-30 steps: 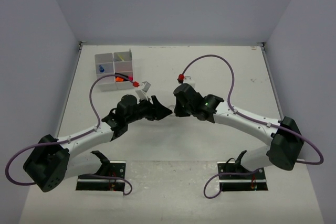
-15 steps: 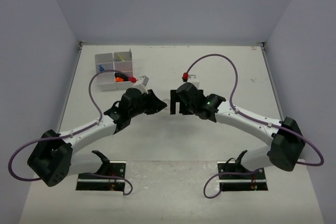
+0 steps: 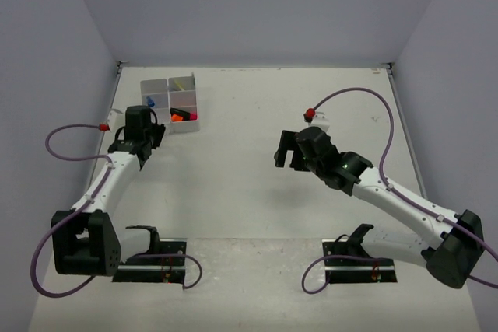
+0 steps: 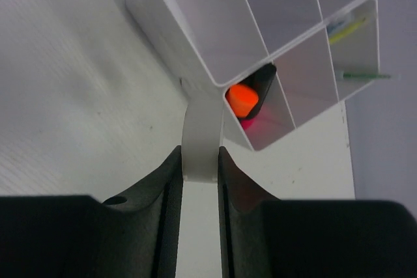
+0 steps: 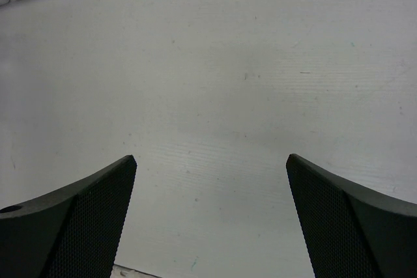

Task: Sort the stationery into containers
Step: Place the stationery in the storage box.

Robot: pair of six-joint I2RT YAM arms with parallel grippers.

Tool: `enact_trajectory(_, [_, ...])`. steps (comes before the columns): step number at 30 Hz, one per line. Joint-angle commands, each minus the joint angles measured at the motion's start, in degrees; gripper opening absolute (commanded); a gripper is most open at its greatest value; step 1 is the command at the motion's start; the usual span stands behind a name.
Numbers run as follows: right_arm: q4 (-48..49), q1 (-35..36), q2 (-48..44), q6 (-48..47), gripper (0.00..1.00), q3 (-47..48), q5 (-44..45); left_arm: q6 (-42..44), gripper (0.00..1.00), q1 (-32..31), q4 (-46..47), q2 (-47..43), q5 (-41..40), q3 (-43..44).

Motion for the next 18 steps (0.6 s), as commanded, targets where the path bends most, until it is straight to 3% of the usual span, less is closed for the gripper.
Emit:
enact_trajectory(1, [1.1, -0.1, -0.9, -1.1, 0.99, -1.8, 0.4, -4.2, 0.0, 6.7, -1.7, 5.9, -0.3, 7.7])
enact_trajectory(8, [1.1, -0.3, -0.5, -2.4, 0.99, -1.9, -0.1, -3.8, 0.0, 11.0, 0.6, 14.9, 4.6, 12.8])
enact_trajectory(18, [1.2, -0.4, 1.7, -3.5, 0.99, -0.3, -0.3, -3.4, 0.0, 11.6, 7.9, 20.0, 9.6, 14.2])
